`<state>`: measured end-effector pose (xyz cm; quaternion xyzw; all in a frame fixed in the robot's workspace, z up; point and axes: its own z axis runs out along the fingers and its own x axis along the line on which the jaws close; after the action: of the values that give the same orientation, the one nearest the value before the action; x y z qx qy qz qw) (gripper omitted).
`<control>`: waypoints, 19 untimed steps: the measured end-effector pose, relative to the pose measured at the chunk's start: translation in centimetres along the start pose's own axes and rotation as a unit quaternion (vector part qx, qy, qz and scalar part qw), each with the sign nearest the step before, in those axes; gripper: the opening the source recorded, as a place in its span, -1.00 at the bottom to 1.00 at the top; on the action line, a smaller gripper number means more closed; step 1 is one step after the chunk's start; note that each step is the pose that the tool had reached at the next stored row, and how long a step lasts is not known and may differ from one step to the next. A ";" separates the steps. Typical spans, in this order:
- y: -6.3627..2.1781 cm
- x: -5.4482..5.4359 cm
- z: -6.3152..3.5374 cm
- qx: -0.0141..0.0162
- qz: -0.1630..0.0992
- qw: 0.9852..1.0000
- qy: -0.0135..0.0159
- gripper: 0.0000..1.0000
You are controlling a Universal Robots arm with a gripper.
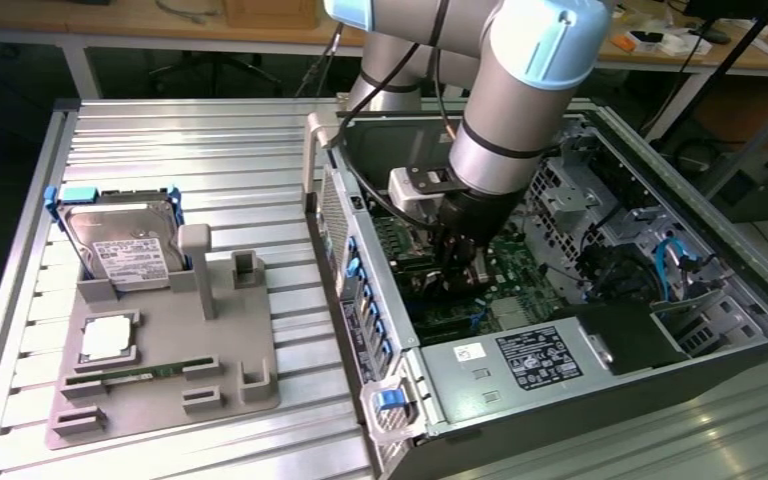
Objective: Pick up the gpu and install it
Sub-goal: 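Insert the gpu into the slot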
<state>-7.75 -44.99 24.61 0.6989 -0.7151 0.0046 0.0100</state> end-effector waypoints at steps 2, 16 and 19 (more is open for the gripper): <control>0.11 0.0 0.16 0.000 0.000 1.000 0.000 -0.46; 0.21 0.0 0.62 0.000 0.000 1.000 0.000 -0.46; 0.21 0.0 0.73 0.000 0.000 1.000 0.000 -0.46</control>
<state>-7.97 -44.99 23.88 0.6989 -0.7151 0.0046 0.0099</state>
